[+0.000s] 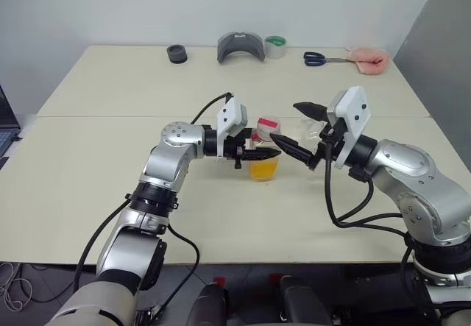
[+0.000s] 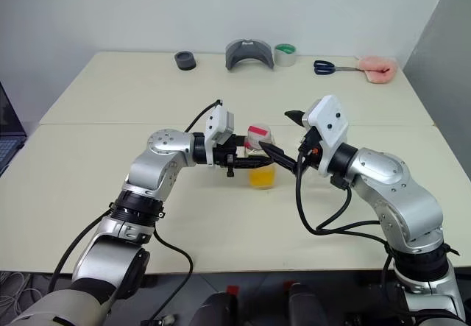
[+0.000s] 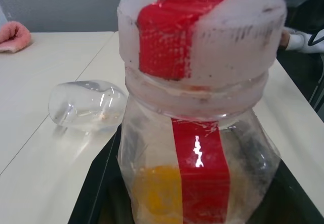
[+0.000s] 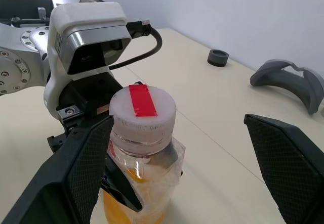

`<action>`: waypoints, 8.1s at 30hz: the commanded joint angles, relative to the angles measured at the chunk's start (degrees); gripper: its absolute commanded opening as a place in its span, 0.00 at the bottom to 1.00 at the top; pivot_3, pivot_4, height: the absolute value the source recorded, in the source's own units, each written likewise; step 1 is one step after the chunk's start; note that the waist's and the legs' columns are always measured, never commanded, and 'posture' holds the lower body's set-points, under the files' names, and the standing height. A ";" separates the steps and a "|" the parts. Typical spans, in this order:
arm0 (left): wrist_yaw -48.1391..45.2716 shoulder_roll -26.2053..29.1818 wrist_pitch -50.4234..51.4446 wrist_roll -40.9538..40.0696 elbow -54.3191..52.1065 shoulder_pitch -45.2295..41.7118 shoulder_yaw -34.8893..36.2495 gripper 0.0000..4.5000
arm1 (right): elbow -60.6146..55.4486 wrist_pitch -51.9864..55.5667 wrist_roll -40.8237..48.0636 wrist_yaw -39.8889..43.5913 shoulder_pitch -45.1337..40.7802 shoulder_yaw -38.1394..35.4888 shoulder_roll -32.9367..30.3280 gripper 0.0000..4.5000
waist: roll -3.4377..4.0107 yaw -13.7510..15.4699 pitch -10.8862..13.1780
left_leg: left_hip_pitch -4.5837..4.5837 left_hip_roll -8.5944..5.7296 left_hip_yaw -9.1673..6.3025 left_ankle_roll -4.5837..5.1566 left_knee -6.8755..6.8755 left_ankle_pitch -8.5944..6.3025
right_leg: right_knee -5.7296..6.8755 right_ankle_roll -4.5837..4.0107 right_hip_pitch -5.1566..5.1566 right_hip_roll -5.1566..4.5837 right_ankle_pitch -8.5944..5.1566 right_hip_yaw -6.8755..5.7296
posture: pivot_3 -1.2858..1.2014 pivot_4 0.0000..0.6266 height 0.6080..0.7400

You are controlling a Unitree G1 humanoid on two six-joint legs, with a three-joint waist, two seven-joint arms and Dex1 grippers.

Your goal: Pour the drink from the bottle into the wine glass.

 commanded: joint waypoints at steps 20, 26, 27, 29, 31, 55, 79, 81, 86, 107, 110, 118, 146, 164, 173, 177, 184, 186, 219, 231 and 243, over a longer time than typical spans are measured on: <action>-0.70 0.01 -0.67 -1.04 -2.87 -0.01 0.24 0.40 | -1.04 -0.86 -0.47 -0.77 0.21 -2.73 -1.46 0.97 | 0.00 0.00 0.00 | 0.00 0.00 0.00 0.00 0.00 0.00 | 0.00 0.00 0.00 0.00 0.00 0.00 | 0.52 0.24 1.00; -0.67 0.03 -0.68 -1.03 -2.88 0.01 0.26 0.40 | -1.46 -0.62 0.20 -0.50 -0.04 -2.60 -1.29 0.97 | 0.00 0.00 0.00 | 0.00 0.00 0.00 0.00 0.00 0.00 | 0.00 0.00 0.00 0.00 0.00 0.00 | 0.52 0.24 1.00; -0.66 0.03 -0.67 -1.03 -2.86 0.00 0.26 0.40 | -1.52 -0.58 0.29 -0.44 -0.01 -2.59 -1.31 0.97 | 0.00 0.00 0.00 | 0.00 0.00 0.00 0.00 0.00 0.00 | 0.00 0.00 0.00 0.00 0.00 0.00 | 0.52 0.24 1.00; -0.64 0.01 -0.66 -1.01 -2.84 -0.02 0.26 0.40 | -1.62 -0.50 0.42 -0.36 0.04 -2.58 -1.34 0.97 | 0.00 0.00 0.00 | 0.00 0.00 0.00 0.00 0.00 0.00 | 0.00 0.00 0.00 0.00 0.00 0.00 | 0.52 0.24 1.00; -0.59 -0.06 -0.61 -0.98 -2.79 -0.17 0.22 0.40 | -1.74 -0.49 0.50 -0.22 0.16 -2.65 -1.49 0.97 | 0.00 0.00 0.00 | 0.00 0.00 0.00 0.00 0.00 0.00 | 0.00 0.00 0.00 0.00 0.00 0.00 | 0.52 0.24 1.00; -0.08 -0.89 0.77 -2.20 -3.01 -0.47 1.26 0.40 | -4.05 3.92 12.16 5.94 1.22 -7.57 -6.88 1.00 | 0.00 0.04 0.00 | -0.01 0.00 0.01 0.00 0.00 0.00 | -0.01 0.00 0.01 0.00 0.00 0.00 | 0.52 0.24 1.00; -0.53 -0.69 2.42 -3.59 -5.15 -0.23 0.70 0.40 | 4.66 3.06 7.82 3.07 -7.67 1.44 0.22 1.00 | 0.00 0.02 0.00 | 0.00 0.00 0.00 0.00 0.01 0.00 | -0.01 0.00 0.01 0.00 0.00 0.00 | 0.52 0.24 1.00; -0.56 -0.63 2.34 -3.55 -5.21 -0.09 0.67 0.40 | 5.00 2.68 7.48 3.06 -7.85 1.51 0.67 1.00 | 0.00 0.01 0.00 | 0.00 0.00 -0.01 0.00 0.00 0.00 | -0.01 0.00 0.01 0.00 0.00 -0.01 | 0.52 0.24 1.00; -0.76 -0.51 1.77 -3.30 -4.82 0.19 0.59 0.40 | 5.37 1.97 7.03 3.02 -8.04 1.31 1.76 0.72 | 0.00 0.01 0.00 | 0.00 0.00 0.00 0.00 0.00 0.00 | 0.00 0.00 0.01 0.00 0.00 -0.01 | 0.52 0.24 1.00; -0.02 -0.78 1.52 -3.08 -5.24 1.13 0.66 0.40 | 5.93 3.96 17.00 -8.99 -4.37 -13.89 11.49 0.38 | 0.00 0.19 0.00 | -0.01 0.00 -0.01 0.00 0.01 0.00 | 0.01 -0.01 0.01 -0.04 0.01 0.01 | 0.52 0.24 1.00; 0.21 -0.88 1.73 -3.09 -5.54 1.31 0.67 0.40 | 6.57 4.63 19.16 -12.04 -4.28 -16.99 12.18 0.38 | 0.01 0.07 0.00 | 0.00 0.03 0.00 0.00 -0.02 0.00 | 0.01 -0.01 0.00 0.00 0.00 0.01 | 0.52 0.24 1.00; 1.02 -0.30 1.75 -2.93 -5.77 1.66 1.28 0.40 | 11.54 -8.62 -5.71 -12.67 6.28 -10.31 -1.71 0.38 | 0.01 0.24 0.00 | -0.02 -0.04 0.04 0.01 -0.01 0.00 | -0.02 0.00 0.01 -0.01 0.00 0.03 | 0.52 0.24 1.00; 29.84 3.95 8.58 -1.74 -12.38 5.87 17.18 0.40 | 0.84 1.01 5.91 -2.06 8.91 -9.52 -1.44 1.00 | 0.05 -0.66 0.01 | 0.13 0.13 0.09 0.00 -0.02 0.00 | 0.04 0.01 0.03 0.11 0.00 0.10 | 0.52 0.24 1.00; 49.87 10.78 -2.08 2.29 15.14 0.76 28.55 0.40 | 21.96 -7.35 -7.25 1.81 -13.31 14.65 18.18 1.00 | -0.04 0.93 -0.03 | -0.17 -0.05 -0.02 -0.24 0.02 0.13 | 0.01 0.01 -0.25 -0.15 0.04 0.00 | 0.52 0.24 1.00; 47.24 11.20 -7.77 4.21 24.35 0.45 26.38 0.40 | 23.02 -8.18 -11.04 2.58 -13.36 15.12 20.21 1.00 | -0.04 0.88 -0.03 | -0.18 -0.03 0.01 -0.24 0.01 0.13 | 0.10 0.00 -0.32 -0.10 0.05 -0.03 | 0.52 0.24 1.00; 46.47 10.85 -9.32 4.12 24.70 0.45 25.65 0.61 | 22.57 -7.80 -11.63 2.88 -12.97 14.95 20.34 1.00 | -0.04 0.87 -0.04 | -0.17 -0.03 0.00 -0.22 0.01 0.12 | 0.11 0.00 -0.32 -0.09 0.05 -0.03 | 0.52 0.24 1.00; 46.35 10.23 -9.63 3.66 21.86 2.47 25.34 0.99 | 22.17 -7.80 -11.37 2.94 -12.61 14.65 20.73 1.00 | -0.05 0.62 -0.04 | -0.18 -0.02 0.01 -0.21 0.00 0.12 | 0.12 -0.01 -0.35 -0.09 0.05 -0.01 | 0.52 0.24 1.00; 46.40 9.85 -9.48 3.73 20.22 4.16 25.11 0.99 | 21.95 -7.96 -11.39 3.19 -12.29 14.72 20.56 1.00 | -0.05 0.47 -0.04 | -0.18 -0.02 0.00 -0.22 0.00 0.12 | 0.14 -0.01 -0.36 -0.09 0.05 0.01 | 0.52 0.24 1.00; 52.32 8.35 -10.54 2.71 13.26 12.61 27.45 0.99 | 19.82 -7.49 -13.16 4.04 -9.55 14.59 19.03 1.00 | -0.08 -0.11 -0.06 | -0.44 0.00 0.00 -0.12 0.07 0.06 | 0.56 -0.03 -0.87 -0.12 0.06 0.11 | 0.52 0.24 1.00; 56.66 6.52 -9.94 2.69 4.66 20.18 28.02 0.99 | 17.16 -7.49 -13.31 5.02 -6.27 14.55 16.37 1.00 | -0.11 -0.12 -0.07 | -0.44 0.02 -0.02 -0.10 0.07 0.05 | 0.56 -0.03 -0.87 -0.12 0.06 0.12 | 0.52 0.24 1.00; 56.13 3.09 -3.38 0.18 -18.54 37.24 26.71 0.99 | 11.01 -4.29 -9.78 4.82 -0.19 9.64 12.46 1.00 | -0.13 0.04 -0.09 | -0.45 0.07 -0.03 -0.08 0.06 0.04 | 0.55 -0.03 -0.86 -0.15 0.06 0.14 | 0.52 0.24 1.00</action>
